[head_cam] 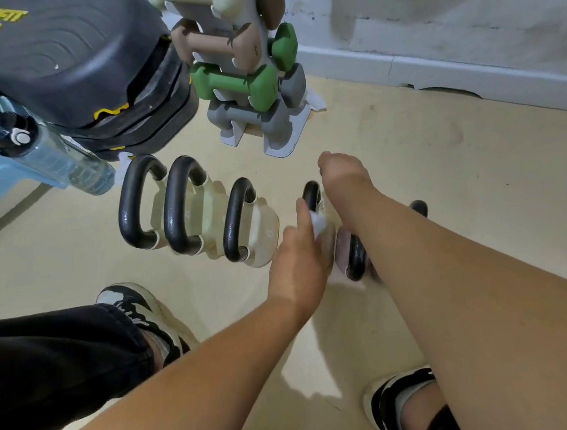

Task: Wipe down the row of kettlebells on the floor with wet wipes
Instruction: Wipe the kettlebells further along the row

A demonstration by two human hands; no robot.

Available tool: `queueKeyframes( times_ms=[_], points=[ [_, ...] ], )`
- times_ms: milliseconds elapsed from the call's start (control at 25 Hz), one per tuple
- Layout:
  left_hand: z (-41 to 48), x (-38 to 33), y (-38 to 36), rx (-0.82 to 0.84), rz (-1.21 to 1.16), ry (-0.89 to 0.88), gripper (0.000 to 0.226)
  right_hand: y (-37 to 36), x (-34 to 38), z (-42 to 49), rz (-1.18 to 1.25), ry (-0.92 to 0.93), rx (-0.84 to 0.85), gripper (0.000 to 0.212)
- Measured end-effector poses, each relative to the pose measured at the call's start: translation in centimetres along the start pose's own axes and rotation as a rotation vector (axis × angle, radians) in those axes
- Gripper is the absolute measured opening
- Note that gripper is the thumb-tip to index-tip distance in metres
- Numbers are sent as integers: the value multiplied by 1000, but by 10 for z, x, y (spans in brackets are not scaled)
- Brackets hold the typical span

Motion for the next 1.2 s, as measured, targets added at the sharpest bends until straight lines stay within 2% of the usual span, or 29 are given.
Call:
queueKeyframes(
  times_ms=[40,120,160,200,240,320,400,440,520,560,640,720,800,840,880,920,960,1040,1120,1200],
  points=[
    [-25,5,2,1,28,-37,55,-1,3,-1,-7,8,11,24],
    [-29,15,17,53,88,-49,24,2,8,-3,37,48,21,17],
    [-14,14,29,79,59,28,21,2,8,-5,78,58,23,16],
    [-3,6,42,94,11,109,27,4,8,-8,107,74,23,15],
    [5,-5,54,64,-94,149,32,5,7,-10,138,91,35,15],
    [16,-26,70,32,-506,253,28,5,5,-17,217,111,136,24],
    [28,-47,78,95,-925,357,29,7,2,-24,339,62,375,45],
    [32,-55,81,132,-1051,396,35,10,1,-28,377,43,485,51],
    [35,-64,83,131,-1092,413,38,16,-4,-31,360,51,616,54],
    [37,-65,84,115,-1006,418,37,17,-7,-29,329,63,626,54],
    [37,-71,85,147,-858,481,50,17,-11,-23,288,73,532,45],
    [41,-72,82,222,-634,491,62,20,-14,-10,353,11,218,25],
    [41,-68,80,156,-419,401,48,31,-15,1,282,-2,-194,16],
    [42,-64,81,87,-403,369,42,37,-15,3,130,51,-344,17],
    [42,-60,83,33,-419,358,38,39,-13,3,-52,108,-425,21],
    [42,-55,83,-5,-432,351,37,37,-10,0,-208,143,-448,21],
    [42,-50,82,-23,-434,342,37,26,-9,1,-286,135,-399,17],
    [40,-38,75,-2,-450,348,38,-11,-7,0,-253,27,-200,16],
    [37,-20,68,12,-508,382,36,-53,-9,-10,-133,-34,-75,43],
    [33,-2,66,11,-621,458,42,-76,-17,-17,-131,68,-113,59]
  ],
)
Point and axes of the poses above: each hand's wrist, its own z-axis towards the middle knuckle, its own y-axis out of the back of the hand, x = y × z, the point moved 1 cm from there along z, towards the middle knuckle, and after that the axes turned 9 degrees about -z, right-handed, at the moved point
